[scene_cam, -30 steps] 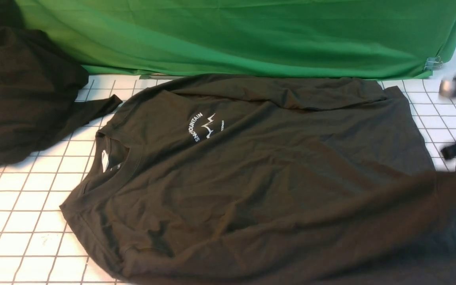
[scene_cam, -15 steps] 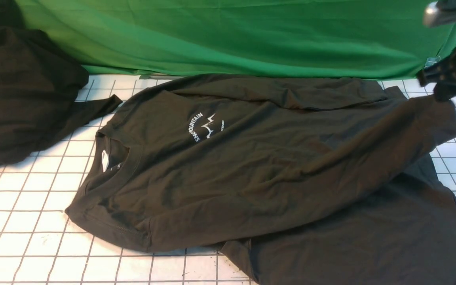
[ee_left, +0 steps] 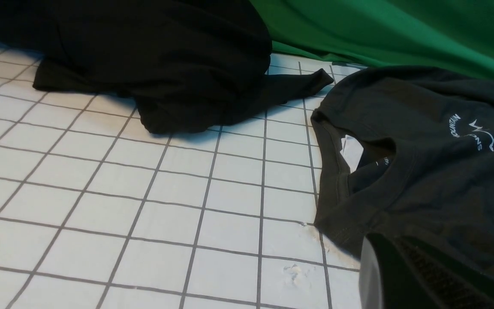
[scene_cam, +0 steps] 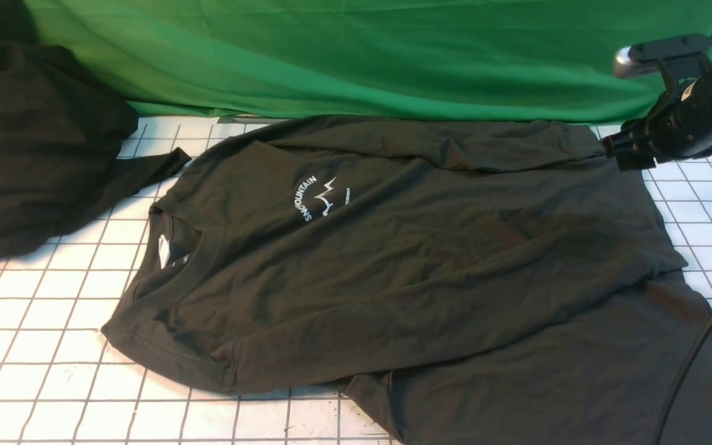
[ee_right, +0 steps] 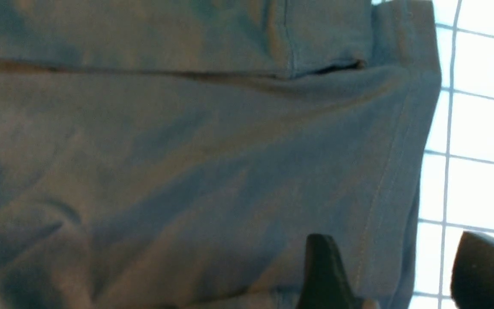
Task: Fold a long-sleeved shirt over a white checkered tablecloth.
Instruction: 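Adjust the sleeve of the black T-shirt lying on the table with the right gripper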
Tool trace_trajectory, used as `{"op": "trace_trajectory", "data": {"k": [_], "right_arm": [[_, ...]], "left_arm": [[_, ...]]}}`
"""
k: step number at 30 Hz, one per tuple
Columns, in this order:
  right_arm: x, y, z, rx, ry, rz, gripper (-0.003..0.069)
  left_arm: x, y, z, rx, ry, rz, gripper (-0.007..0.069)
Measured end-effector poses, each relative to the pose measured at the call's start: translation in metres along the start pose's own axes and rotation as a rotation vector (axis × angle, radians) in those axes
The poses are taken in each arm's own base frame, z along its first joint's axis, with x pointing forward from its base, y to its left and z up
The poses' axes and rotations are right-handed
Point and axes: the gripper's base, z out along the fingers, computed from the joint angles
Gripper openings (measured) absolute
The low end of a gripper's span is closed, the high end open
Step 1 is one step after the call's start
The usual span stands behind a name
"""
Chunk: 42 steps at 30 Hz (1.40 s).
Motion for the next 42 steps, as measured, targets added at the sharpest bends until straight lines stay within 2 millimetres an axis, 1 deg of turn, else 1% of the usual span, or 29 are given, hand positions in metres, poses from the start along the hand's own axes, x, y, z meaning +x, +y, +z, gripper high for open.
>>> {"op": "trace_trajectory", "data": {"k": [2,7,10,12,13,15,17,18,19,20,22,24,25,26,33,35,39,42], "right_arm": [[-0.011,-0.001,-0.007,0.002,-0.017,0.02,0.0391],[-0.052,-0.004,-0.034,-0.015,-0.064,0.068,0.0392],[-0.067,-0.003,-0.029,-0.035,-0.045,0.083,0.0397],[-0.071,-0.002,-0.019,-0.058,-0.034,0.103,0.0407],[-0.074,-0.001,-0.01,-0.086,-0.036,0.127,0.0418],[-0.072,-0.002,0.007,-0.11,-0.026,0.152,0.0434],[-0.069,-0.004,0.03,-0.131,-0.026,0.186,0.0449],[-0.069,-0.005,0.03,-0.131,-0.026,0.187,0.0449],[-0.067,-0.009,0.043,-0.129,-0.029,0.203,0.0454],[-0.066,-0.01,0.046,-0.129,-0.032,0.206,0.0454],[-0.062,-0.015,0.06,-0.121,-0.036,0.221,0.0456],[-0.057,-0.02,0.077,-0.112,-0.043,0.24,0.0459],[-0.057,-0.019,0.078,-0.112,-0.044,0.24,0.0459],[-0.054,-0.02,0.087,-0.109,-0.052,0.25,0.0459],[-0.047,-0.018,0.108,-0.123,-0.075,0.28,0.0459],[-0.047,-0.018,0.11,-0.123,-0.079,0.282,0.0459],[-0.038,-0.016,0.125,-0.127,-0.053,0.296,0.0459],[-0.033,-0.016,0.132,-0.129,-0.035,0.3,0.0459]], "left_arm": [[0.0,0.0,0.0,0.0,0.0,0.0,0.0022],[0.0,0.0,0.0,0.0,0.0,0.0,0.0022],[0.0,0.0,0.0,0.0,0.0,0.0,0.0022],[0.0,0.0,0.0,0.0,0.0,0.0,0.0022],[0.0,0.0,0.0,0.0,0.0,0.0,0.0022],[0.0,0.0,0.0,0.0,0.0,0.0,0.0022],[0.0,0.0,0.0,0.0,0.0,0.0,0.0022],[0.0,0.0,0.0,0.0,0.0,0.0,0.0022],[0.0,0.0,0.0,0.0,0.0,0.0,0.0022],[0.0,0.0,0.0,0.0,0.0,0.0,0.0022],[0.0,0.0,0.0,0.0,0.0,0.003,0.0022],[0.0,0.0,0.0,0.0,0.0,0.003,0.0022],[0.0,0.0,0.0,0.0,0.0,0.002,0.0022],[0.0,0.0,0.0,0.0,0.0,0.001,0.0022],[0.0,0.0,0.0,0.001,0.0,0.0,0.0022],[0.0,0.0,0.0,0.001,0.0,0.0,0.0022],[0.0,0.0,0.0,0.001,0.0,0.0,0.0022],[0.0,0.0,0.0,0.001,0.0,0.0,0.0022]]}}
